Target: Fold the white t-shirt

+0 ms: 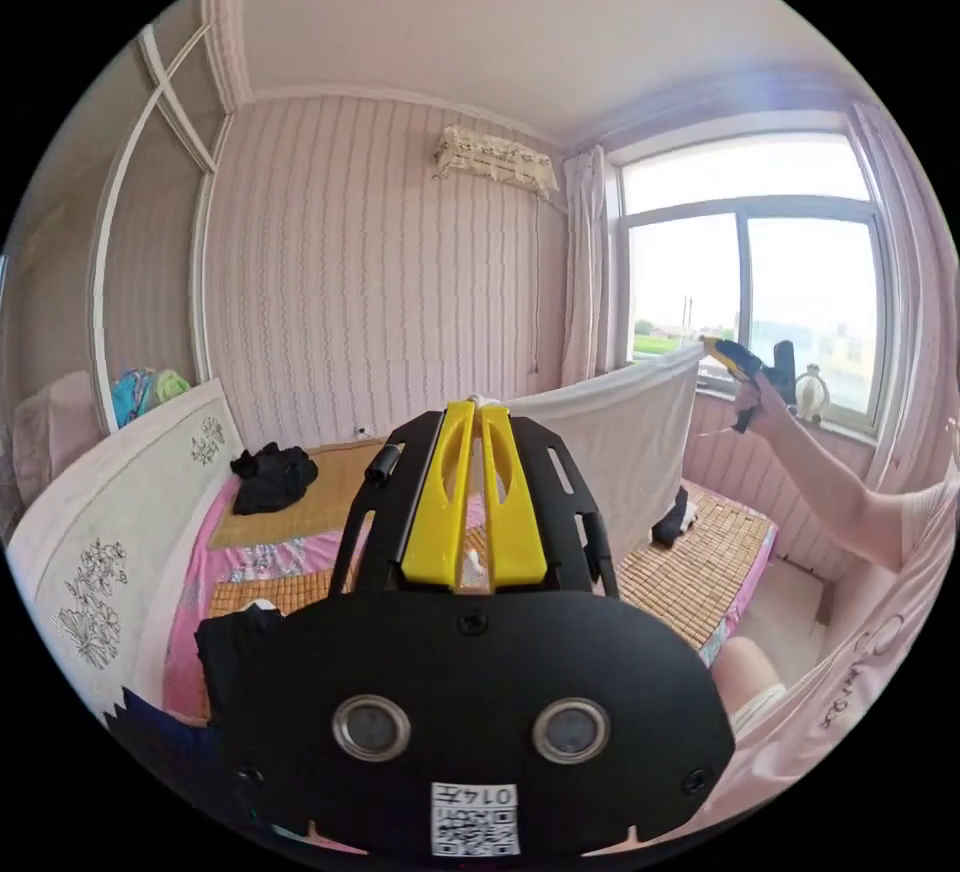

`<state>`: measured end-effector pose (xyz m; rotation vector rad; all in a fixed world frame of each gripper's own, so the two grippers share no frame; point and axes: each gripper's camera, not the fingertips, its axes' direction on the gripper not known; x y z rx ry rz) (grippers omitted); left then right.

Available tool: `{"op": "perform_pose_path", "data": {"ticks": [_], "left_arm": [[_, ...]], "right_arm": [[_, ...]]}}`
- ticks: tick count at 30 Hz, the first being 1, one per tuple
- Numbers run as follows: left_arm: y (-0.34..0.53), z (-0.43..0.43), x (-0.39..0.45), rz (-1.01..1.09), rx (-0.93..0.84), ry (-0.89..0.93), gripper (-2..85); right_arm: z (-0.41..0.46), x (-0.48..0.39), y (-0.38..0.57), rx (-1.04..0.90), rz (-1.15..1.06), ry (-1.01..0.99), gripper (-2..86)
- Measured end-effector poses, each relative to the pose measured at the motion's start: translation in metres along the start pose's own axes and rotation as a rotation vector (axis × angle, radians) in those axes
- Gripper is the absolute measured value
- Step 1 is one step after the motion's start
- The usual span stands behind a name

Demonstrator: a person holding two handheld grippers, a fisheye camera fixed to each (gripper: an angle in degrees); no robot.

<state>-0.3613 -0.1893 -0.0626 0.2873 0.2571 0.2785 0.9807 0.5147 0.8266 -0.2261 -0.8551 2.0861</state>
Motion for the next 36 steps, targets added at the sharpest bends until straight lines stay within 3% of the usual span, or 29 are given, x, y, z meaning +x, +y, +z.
{"op": "perform_pose_path", "data": {"ticks": [7, 12, 18, 25, 30, 36], "left_arm": [[0.11, 0.041, 0.005, -0.041, -0.339, -0.007, -1.0], [0.22, 0.102, 0.016, -0.149, -0.693, 0.089, -1.0], [0.285, 0.141, 0.032, -0.169, -0.959, 0.191, -1.0], [0.31, 0.17, 0.036, -0.194, -1.077, 0.309, -0.3], [0.315, 0.186, 0.028, -0.214, -1.147, 0.381, 3.7], [0.288, 0.218, -0.01, -0.158, -1.147, 0.266, 5.0]], "right_arm": [[0.01, 0.039, 0.17, -0.323, 0.058, 0.104, 0.5], [0.038, 0.092, 0.336, -0.699, 0.321, 0.235, 0.5], [0.038, 0.119, 0.432, -0.889, 0.487, 0.277, 0.6], [0.06, 0.13, 0.493, -1.088, 0.455, 0.34, 1.0], [0.096, 0.146, 0.541, -1.347, 0.4, 0.366, 2.6], [0.147, 0.182, 0.551, -1.38, 0.207, 0.396, 5.3]]}}
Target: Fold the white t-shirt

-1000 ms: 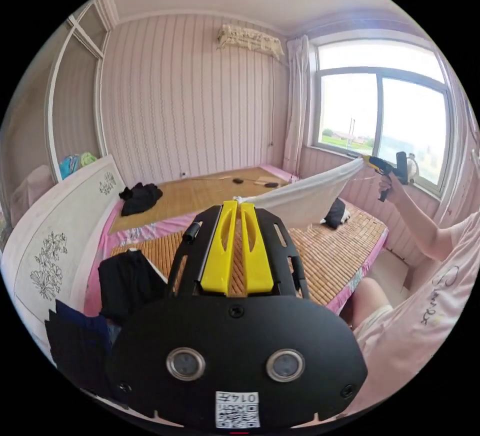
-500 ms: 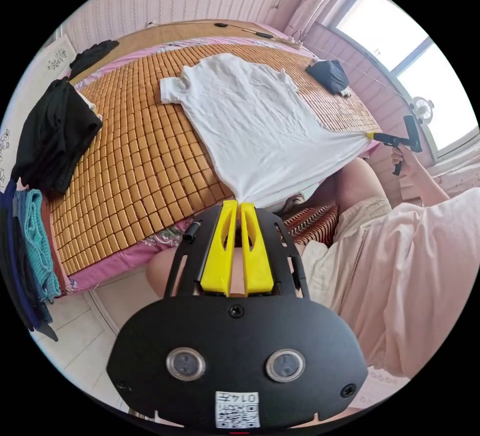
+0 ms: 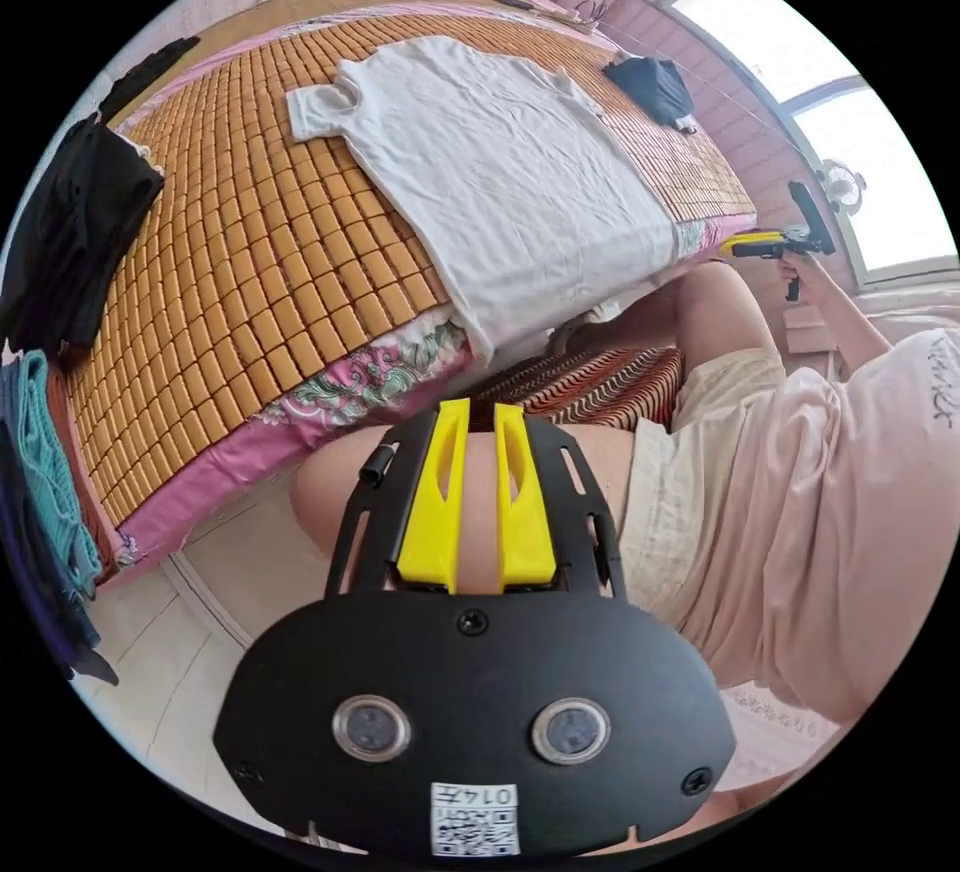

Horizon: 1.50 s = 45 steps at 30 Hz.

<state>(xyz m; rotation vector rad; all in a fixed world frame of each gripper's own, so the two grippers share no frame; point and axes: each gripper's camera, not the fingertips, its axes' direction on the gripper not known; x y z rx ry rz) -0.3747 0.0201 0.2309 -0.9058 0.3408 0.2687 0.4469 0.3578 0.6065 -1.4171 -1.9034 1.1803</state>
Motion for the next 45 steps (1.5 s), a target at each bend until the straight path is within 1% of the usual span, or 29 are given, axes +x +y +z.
{"op": "perform_pose_path", "data": {"ticks": [1, 4, 6, 7, 9, 10, 12, 15, 16, 17, 18, 19, 21, 23, 24, 26, 31, 34, 39, 41, 42, 45], "left_arm": [[-0.009, -0.002, -0.006, -0.01, 0.017, -0.015, 4.9], [-0.064, -0.01, -0.039, -0.076, 0.144, -0.059, 4.4], [-0.123, -0.015, -0.066, -0.118, 0.25, -0.086, 4.0], [-0.139, -0.016, -0.073, -0.125, 0.272, -0.095, 4.1], [-0.21, -0.014, -0.1, -0.143, 0.307, -0.1, 4.6], [-0.227, -0.012, -0.107, -0.145, 0.302, -0.103, 4.8], [-0.287, 0.003, -0.131, -0.171, 0.236, -0.147, 7.3], [-0.33, 0.025, -0.151, -0.195, 0.134, -0.165, 8.9], [-0.336, 0.031, -0.154, -0.198, 0.101, -0.179, 8.7], [-0.343, 0.036, -0.156, -0.182, 0.078, -0.204, 8.3], [-0.345, 0.034, -0.157, -0.18, 0.099, -0.231, 6.2], [-0.347, 0.034, -0.158, -0.171, 0.088, -0.243, 5.2], [-0.354, 0.032, -0.159, -0.124, 0.08, -0.227, 0.8], [-0.358, 0.028, -0.163, -0.117, 0.085, -0.275, -0.2], [-0.36, 0.023, -0.168, -0.127, 0.103, -0.289, -0.6], [-0.365, 0.016, -0.179, -0.161, 0.13, -0.274, -0.9], [-0.38, 0.017, -0.207, -0.216, 0.11, -0.284, -1.0], [-0.38, 0.021, -0.216, -0.254, 0.113, -0.289, -0.9], [-0.38, 0.02, -0.229, -0.32, 0.138, -0.219, 0.2], [-0.379, 0.018, -0.234, -0.352, 0.159, -0.181, 1.9], [-0.376, 0.016, -0.237, -0.367, 0.179, -0.151, 3.6], [-0.363, 0.006, -0.238, -0.402, 0.234, -0.12, 4.6]], "right_arm": [[0.002, 0.002, -0.011, 0.017, -0.016, 0.01, 5.4], [0.01, 0.013, -0.084, 0.129, -0.092, 0.062, 6.5], [0.008, 0.026, -0.16, 0.266, -0.114, 0.038, 7.7], [0.007, 0.029, -0.18, 0.299, -0.122, 0.033, 8.0], [0.015, 0.036, -0.268, 0.375, -0.157, 0.073, 9.1], [0.02, 0.038, -0.291, 0.373, -0.157, 0.089, 9.6], [0.044, 0.042, -0.375, 0.348, -0.153, 0.083, 11.1], [0.077, 0.036, -0.453, 0.344, -0.155, 0.076, 11.7], [0.085, 0.034, -0.466, 0.34, -0.146, 0.088, 11.7], [0.102, 0.034, -0.488, 0.306, -0.126, 0.118, 10.7], [0.121, 0.036, -0.506, 0.235, -0.1, 0.119, 8.7], [0.128, 0.038, -0.513, 0.2, -0.079, 0.118, 7.6], [0.131, 0.037, -0.523, 0.212, -0.081, 0.124, 3.6], [0.132, 0.04, -0.529, 0.201, -0.089, 0.109, 2.1], [0.131, 0.043, -0.534, 0.21, -0.083, 0.132, 1.7], [0.131, 0.049, -0.542, 0.216, -0.073, 0.158, 1.3], [0.155, 0.068, -0.564, 0.163, -0.038, 0.149, 1.2], [0.169, 0.075, -0.563, 0.176, -0.028, 0.152, 1.8], [0.176, 0.094, -0.556, 0.155, -0.014, 0.105, 6.0], [0.168, 0.097, -0.544, 0.185, -0.002, 0.106, 6.7], [0.162, 0.098, -0.533, 0.218, 0.014, 0.138, 6.7], [0.147, 0.089, -0.503, 0.27, 0.001, 0.193, 6.1]]}}
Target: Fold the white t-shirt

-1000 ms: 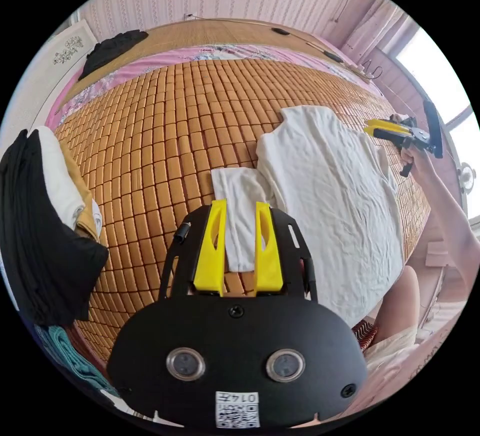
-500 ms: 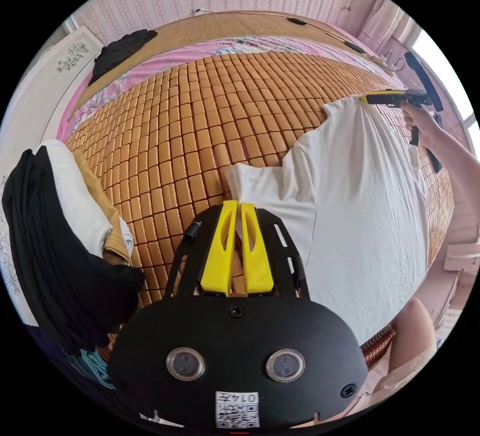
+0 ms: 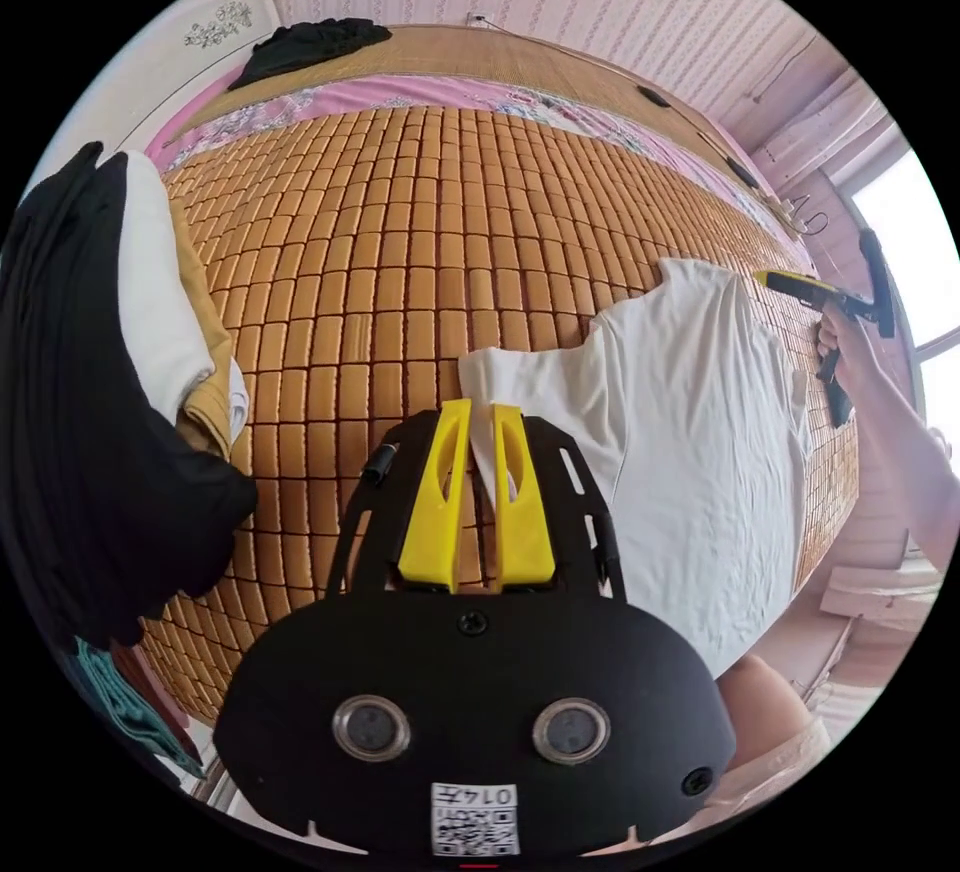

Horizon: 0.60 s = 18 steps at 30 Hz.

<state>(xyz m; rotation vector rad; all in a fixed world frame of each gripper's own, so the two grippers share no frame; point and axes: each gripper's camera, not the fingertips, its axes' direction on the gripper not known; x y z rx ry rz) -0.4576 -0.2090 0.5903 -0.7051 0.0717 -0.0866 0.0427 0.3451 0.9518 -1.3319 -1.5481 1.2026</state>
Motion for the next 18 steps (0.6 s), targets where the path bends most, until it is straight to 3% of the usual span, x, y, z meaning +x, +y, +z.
{"op": "perform_pose_path", "data": {"ticks": [4, 9, 12, 15, 18], "left_arm": [[0.023, -0.016, -0.006, -0.039, 0.046, 0.04, 4.1], [0.056, -0.01, -0.003, -0.125, 0.033, 0.121, 4.9], [0.059, 0.003, -0.007, -0.195, 0.037, 0.19, 6.2], [0.057, 0.016, -0.004, -0.186, 0.022, 0.141, 5.7], [0.055, 0.018, 0.0, -0.162, 0.025, 0.123, 1.3]], "right_arm": [[-0.013, -0.058, 0.022, 0.011, -0.168, -0.144, 4.0], [-0.004, -0.212, 0.036, -0.023, -0.484, -0.405, 4.8], [0.02, -0.27, 0.032, -0.05, -0.537, -0.386, 7.2], [0.047, -0.294, 0.024, -0.093, -0.516, -0.307, 8.2], [0.049, -0.294, 0.02, -0.084, -0.476, -0.258, 2.0]]}}
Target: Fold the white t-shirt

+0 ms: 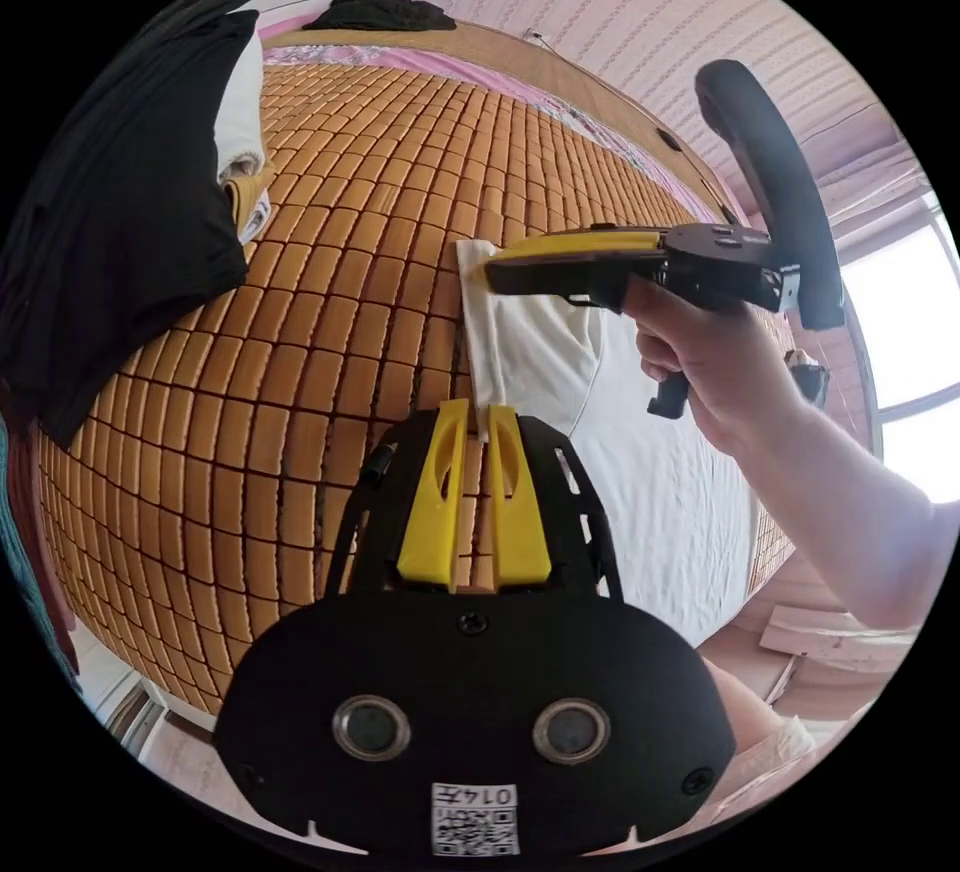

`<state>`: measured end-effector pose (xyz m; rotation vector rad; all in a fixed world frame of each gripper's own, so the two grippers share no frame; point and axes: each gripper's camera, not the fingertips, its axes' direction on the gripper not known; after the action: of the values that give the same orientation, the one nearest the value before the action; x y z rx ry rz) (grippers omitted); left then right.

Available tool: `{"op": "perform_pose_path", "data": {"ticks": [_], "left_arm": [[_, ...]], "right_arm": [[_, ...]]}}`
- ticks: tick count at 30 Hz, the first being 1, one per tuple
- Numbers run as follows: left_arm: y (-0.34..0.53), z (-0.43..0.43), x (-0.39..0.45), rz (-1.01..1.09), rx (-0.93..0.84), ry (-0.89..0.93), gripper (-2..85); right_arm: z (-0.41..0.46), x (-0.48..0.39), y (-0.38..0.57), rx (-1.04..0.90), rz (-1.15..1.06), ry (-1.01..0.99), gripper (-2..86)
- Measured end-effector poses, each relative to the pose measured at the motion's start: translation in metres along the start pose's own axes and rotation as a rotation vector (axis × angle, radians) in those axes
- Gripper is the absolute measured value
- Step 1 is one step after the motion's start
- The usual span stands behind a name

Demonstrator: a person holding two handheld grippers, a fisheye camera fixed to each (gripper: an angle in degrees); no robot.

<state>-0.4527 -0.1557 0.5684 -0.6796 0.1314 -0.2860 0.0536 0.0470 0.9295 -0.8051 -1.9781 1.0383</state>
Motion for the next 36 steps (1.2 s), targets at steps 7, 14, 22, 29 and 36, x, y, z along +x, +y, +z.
{"op": "perform_pose_path", "data": {"ticks": [7, 14, 22, 29, 36], "left_arm": [[0.005, 0.007, 0.007, -0.025, 0.037, 0.005, -0.8], [0.0, 0.008, 0.013, -0.031, 0.052, 0.026, 4.0], [-0.022, -0.015, 0.056, 0.15, 0.09, 0.028, 4.2], [-0.073, 0.035, 0.189, 0.463, -0.005, 0.173, 3.8], [-0.114, 0.114, 0.363, 0.788, -0.166, 0.283, 4.5]], "right_arm": [[-0.003, 0.027, 0.005, -0.013, 0.092, -0.163, 1.4], [-0.069, 0.048, 0.03, 0.151, 0.043, -0.205, 6.1], [-0.166, 0.14, 0.225, 0.256, 0.434, -0.106, 3.2], [-0.22, 0.207, 0.426, 0.193, 1.038, 0.18, 4.7], [-0.225, 0.234, 0.474, 0.239, 1.101, 0.115, 7.4]]}}
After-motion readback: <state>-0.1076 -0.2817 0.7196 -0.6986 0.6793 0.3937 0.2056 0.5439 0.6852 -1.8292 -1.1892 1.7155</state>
